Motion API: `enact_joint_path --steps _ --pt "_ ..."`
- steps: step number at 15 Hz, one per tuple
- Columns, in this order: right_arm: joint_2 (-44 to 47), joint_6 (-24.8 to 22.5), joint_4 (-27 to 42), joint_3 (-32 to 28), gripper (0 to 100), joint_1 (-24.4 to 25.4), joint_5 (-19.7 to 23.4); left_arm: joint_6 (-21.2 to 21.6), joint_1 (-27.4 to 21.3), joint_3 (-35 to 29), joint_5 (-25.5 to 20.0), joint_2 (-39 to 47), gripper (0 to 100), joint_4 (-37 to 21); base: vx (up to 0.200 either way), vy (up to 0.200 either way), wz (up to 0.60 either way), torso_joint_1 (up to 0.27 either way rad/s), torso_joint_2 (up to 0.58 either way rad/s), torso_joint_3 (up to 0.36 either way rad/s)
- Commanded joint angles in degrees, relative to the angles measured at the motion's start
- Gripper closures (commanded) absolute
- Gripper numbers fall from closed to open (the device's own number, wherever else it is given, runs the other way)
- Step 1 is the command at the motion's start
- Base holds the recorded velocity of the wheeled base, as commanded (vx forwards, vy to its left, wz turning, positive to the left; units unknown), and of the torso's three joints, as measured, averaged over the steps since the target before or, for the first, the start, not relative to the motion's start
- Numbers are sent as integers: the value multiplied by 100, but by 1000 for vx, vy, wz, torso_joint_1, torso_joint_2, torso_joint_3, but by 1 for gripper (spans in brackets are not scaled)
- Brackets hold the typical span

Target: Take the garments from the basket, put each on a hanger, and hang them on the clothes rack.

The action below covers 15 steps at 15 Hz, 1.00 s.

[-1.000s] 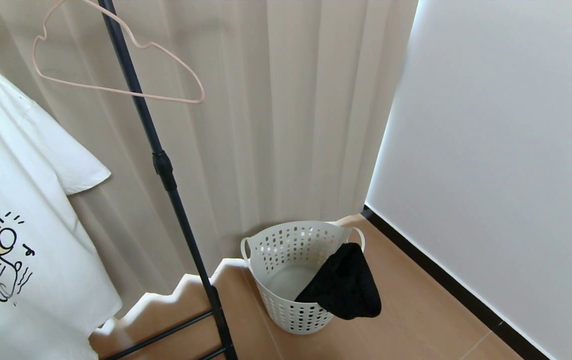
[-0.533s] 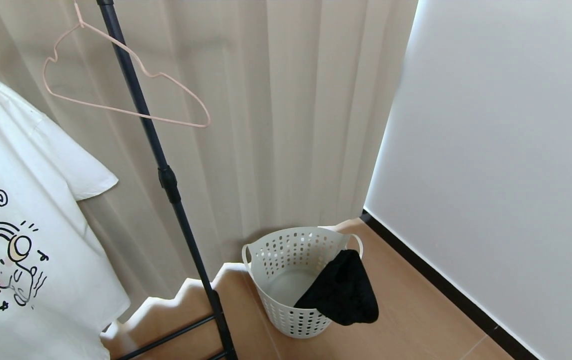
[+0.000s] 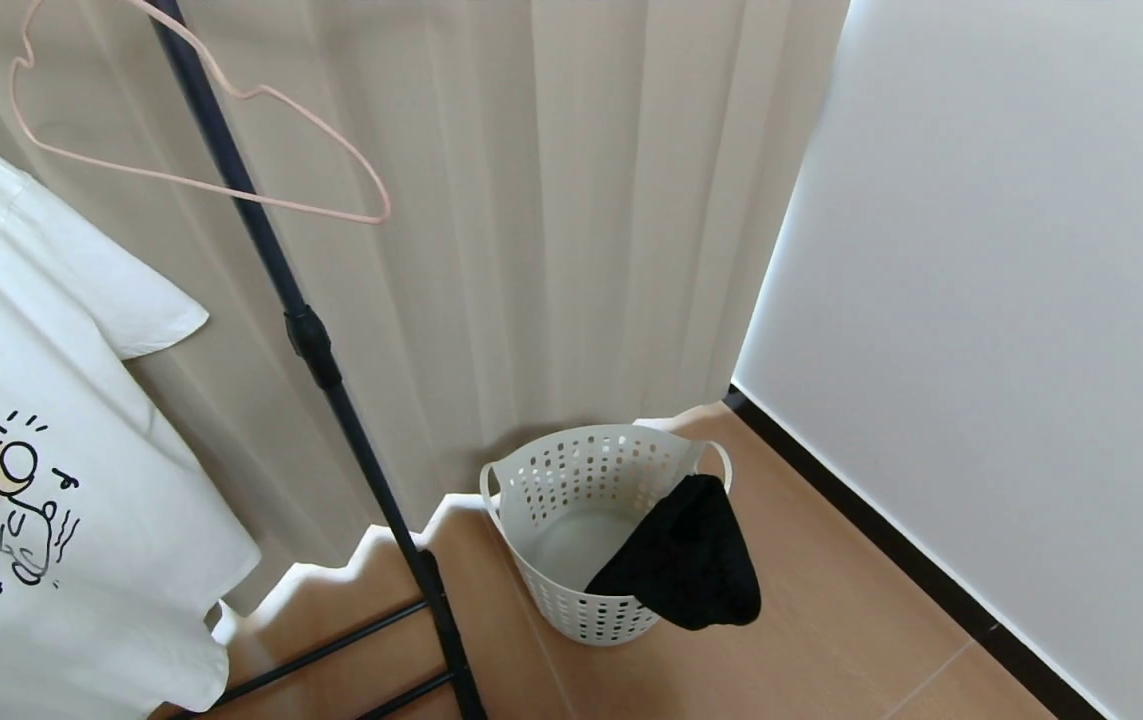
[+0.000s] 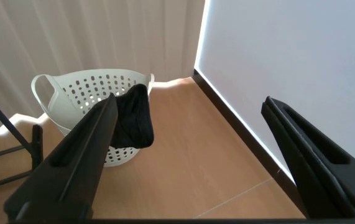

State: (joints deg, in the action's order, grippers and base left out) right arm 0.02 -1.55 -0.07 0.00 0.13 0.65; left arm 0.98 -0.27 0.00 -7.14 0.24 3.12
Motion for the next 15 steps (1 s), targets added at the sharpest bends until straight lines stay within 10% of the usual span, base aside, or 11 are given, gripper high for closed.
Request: enact_joint_path --steps 1,15 --pt "-2 -47 -10 0 0 4 -3 -1 0 0 2 11 0 4 0 0 0 7 -2 -207" --pt "-2 -21 25 -9 0 4 217 -36 0 0 29 2 0 4 0 0 0 4 3 -198"
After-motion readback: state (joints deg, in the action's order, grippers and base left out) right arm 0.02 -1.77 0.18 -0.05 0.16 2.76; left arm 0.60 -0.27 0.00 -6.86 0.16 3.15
